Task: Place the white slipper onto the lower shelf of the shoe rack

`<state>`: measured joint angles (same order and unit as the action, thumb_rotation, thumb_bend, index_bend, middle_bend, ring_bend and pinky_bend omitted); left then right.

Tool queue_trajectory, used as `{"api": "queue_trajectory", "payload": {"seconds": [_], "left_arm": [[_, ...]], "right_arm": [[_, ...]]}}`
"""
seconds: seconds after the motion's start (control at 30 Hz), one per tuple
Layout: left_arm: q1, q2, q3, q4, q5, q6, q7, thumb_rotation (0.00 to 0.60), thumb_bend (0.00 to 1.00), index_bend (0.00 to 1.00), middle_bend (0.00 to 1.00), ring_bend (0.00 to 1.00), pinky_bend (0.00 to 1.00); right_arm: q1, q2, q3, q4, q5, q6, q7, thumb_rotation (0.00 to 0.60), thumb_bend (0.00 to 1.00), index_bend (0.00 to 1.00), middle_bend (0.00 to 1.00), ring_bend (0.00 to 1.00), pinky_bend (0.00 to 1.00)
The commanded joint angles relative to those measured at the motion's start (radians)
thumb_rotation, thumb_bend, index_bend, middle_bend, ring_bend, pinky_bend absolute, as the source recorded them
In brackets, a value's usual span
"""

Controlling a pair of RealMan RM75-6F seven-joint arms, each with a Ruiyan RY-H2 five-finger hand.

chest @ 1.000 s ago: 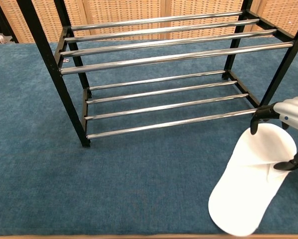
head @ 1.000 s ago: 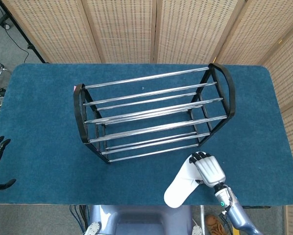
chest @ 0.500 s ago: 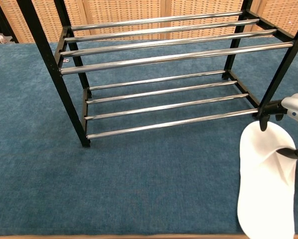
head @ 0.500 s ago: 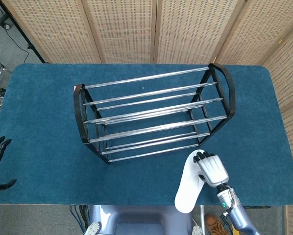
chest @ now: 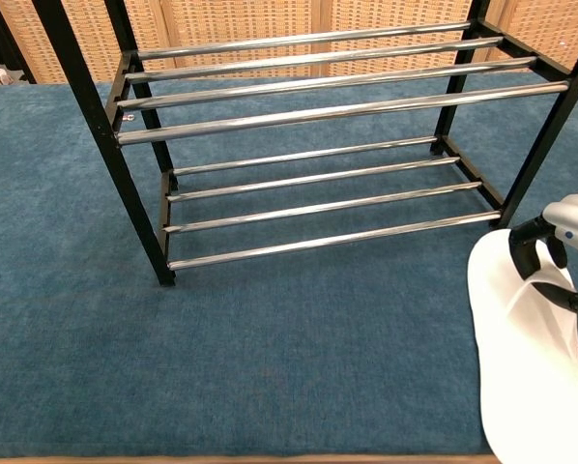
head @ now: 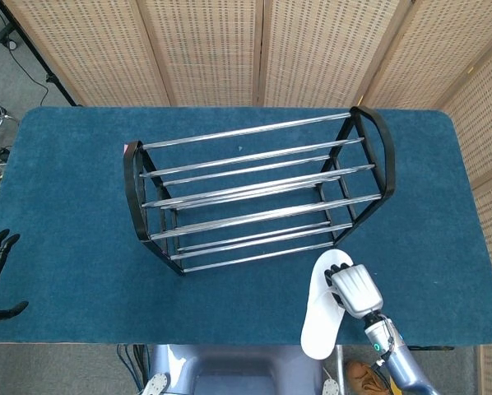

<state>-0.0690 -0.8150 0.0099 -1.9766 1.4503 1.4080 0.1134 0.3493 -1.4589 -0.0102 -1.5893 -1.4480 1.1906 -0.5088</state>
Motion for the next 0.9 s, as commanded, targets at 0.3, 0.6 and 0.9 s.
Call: {"api": "queue_trajectory", "payload": {"seconds": [0.3,0.6,0.9], "left_arm": [[-0.001,-0.002,0.001,0.000,0.002,-0.001,0.006,0.600,0.08,0.00,0.00,0.00,0.00],[-0.001,-0.004,0.001,-0.001,0.002,0.000,0.011,0.600,0.08,0.00,0.00,0.00,0.00],[0.001,0.000,0.002,-0.002,0.006,0.004,0.001,0.600,0.08,0.00,0.00,0.00,0.00]], "right_arm": [[-0.005,-0.001,-0.018,0.053,-0.114,0.069,0.083,0.600,0.55,0.62,0.54,0.57,0.71],[-0.007,-0.008,-0.029,0.103,-0.243,0.165,0.167,0.600,0.55,0.63,0.54,0.58,0.71],[0.016,-0.028,-0.009,0.113,-0.286,0.179,0.199,0.600,0.55,0.63,0.55,0.58,0.71]]}}
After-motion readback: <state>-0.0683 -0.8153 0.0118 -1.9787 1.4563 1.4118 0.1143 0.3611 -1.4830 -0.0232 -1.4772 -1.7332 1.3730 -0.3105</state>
